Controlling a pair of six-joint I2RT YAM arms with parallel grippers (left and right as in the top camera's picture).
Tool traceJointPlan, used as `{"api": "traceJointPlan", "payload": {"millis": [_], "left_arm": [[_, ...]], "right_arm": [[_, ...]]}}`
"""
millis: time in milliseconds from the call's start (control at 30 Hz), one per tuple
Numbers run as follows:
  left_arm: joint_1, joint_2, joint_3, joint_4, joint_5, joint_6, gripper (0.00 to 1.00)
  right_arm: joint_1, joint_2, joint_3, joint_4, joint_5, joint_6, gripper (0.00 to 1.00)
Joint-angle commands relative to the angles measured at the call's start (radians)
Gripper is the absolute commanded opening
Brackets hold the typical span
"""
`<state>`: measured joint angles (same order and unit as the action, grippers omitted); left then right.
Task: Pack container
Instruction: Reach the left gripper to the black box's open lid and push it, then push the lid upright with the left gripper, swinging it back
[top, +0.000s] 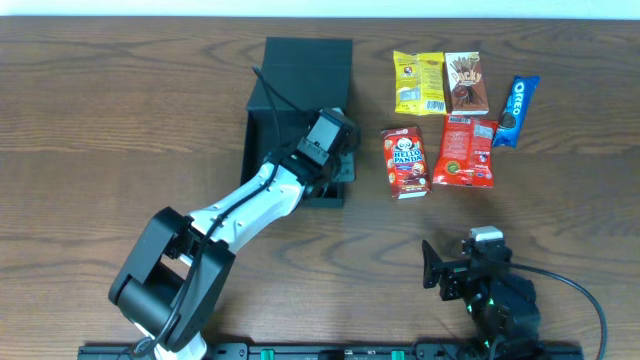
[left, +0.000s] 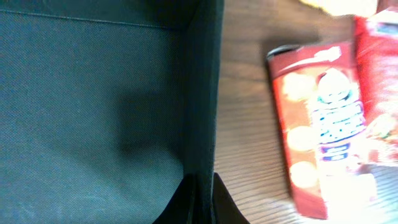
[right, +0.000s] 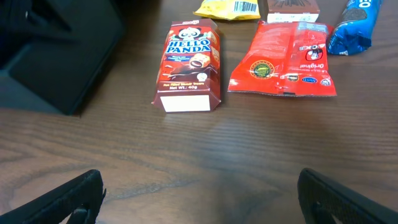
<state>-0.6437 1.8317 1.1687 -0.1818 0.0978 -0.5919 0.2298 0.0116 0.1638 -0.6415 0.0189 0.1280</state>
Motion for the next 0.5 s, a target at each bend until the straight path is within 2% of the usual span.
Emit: {"api": "traceJointPlan", "payload": {"millis": [0, 133, 167, 233, 267, 333, 467], "left_arm": [[-0.011, 0.014, 0.041, 0.010, 0.033, -0.027, 0.06], [-0.011, 0.014, 0.041, -0.005, 0.029, -0.036, 0.06], [-0.011, 0.014, 0.041, -0.005, 0.029, -0.032, 0.19], [-0.011, 0.014, 0.041, -0.005, 0.030, -0.016, 0.59], [-0.011, 0.014, 0.041, -0.005, 0.030, -0.014, 0.64], [-0.006, 0.012, 0.047, -0.005, 0.030, -0.013, 0.68], [0.024, -0.015, 0.106, -0.049, 0.021, 0.051, 0.67]], "right_arm": [[-0.008, -0.006, -0.010, -0.002, 0.003, -0.010, 0.99], [-0.008, -0.006, -0.010, -0.002, 0.003, -0.010, 0.99], [-0.008, -0.006, -0.010, -0.002, 0.003, -0.010, 0.99], [-0.008, -0.006, -0.010, -0.002, 0.003, -0.010, 0.99], [-0.008, -0.006, -0.010, -0.002, 0.003, -0.010, 0.99], [-0.008, -0.006, -0.010, -0.002, 0.003, -0.010, 0.99], [-0.008, -0.006, -0.010, -0.002, 0.003, -0.010, 0.99]]}}
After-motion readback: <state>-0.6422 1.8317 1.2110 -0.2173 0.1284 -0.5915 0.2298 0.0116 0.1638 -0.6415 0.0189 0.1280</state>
